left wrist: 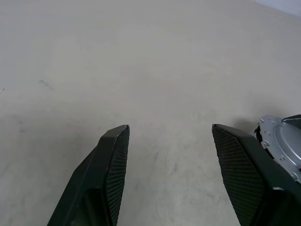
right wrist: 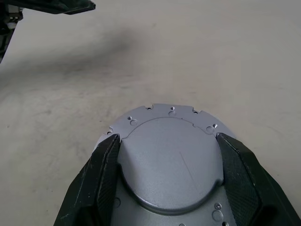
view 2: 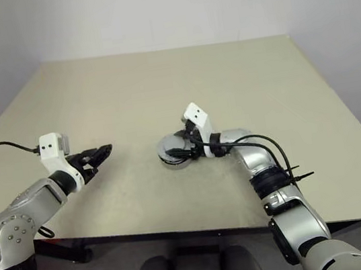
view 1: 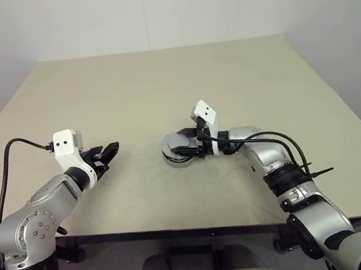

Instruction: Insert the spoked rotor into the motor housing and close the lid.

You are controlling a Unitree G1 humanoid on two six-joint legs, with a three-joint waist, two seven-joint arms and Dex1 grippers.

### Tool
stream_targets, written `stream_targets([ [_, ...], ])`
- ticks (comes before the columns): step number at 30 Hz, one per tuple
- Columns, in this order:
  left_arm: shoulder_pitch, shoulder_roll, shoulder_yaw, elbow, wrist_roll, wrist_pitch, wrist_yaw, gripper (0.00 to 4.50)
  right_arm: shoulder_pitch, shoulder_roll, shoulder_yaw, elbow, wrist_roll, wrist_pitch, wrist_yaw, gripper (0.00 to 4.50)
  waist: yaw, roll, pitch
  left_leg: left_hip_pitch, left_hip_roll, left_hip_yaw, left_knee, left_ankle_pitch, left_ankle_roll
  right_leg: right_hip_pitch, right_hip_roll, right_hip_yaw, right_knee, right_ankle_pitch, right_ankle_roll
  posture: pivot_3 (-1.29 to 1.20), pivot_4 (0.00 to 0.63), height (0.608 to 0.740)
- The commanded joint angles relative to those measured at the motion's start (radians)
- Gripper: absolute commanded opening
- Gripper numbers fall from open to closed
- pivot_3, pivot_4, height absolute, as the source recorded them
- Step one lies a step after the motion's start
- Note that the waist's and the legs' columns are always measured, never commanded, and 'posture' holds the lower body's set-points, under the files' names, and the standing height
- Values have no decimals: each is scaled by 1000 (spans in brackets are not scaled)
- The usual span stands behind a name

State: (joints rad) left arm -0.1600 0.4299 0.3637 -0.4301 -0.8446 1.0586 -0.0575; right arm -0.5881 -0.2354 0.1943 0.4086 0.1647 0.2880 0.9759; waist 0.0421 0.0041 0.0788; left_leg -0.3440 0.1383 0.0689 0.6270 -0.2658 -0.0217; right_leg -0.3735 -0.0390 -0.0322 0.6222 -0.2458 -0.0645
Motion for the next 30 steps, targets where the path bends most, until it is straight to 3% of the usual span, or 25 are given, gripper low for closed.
stream_targets([
  [1,-17,10,20,-16,-6,-7,-6,3018,12,-8,18,-14,-8,-15,15,3149,0,0,0,0,0,0,0,0,0,0,0,0,0,0,0,0,0,740],
  [11,-13,11,21,-17,-6,-6,-6,3018,22,-54,36,17,-33,-73,51,3149,4,0,0,1,0,0,0,0,0,2,-1,-1,0,0,0,0,0,740],
  [30,-12,3,16,-24,-8,-3,1,3018,-4,-20,22,27,-21,-40,17,3149,2,0,0,2,0,-1,0,0,0,3,-1,-1,1,0,0,0,0,740],
])
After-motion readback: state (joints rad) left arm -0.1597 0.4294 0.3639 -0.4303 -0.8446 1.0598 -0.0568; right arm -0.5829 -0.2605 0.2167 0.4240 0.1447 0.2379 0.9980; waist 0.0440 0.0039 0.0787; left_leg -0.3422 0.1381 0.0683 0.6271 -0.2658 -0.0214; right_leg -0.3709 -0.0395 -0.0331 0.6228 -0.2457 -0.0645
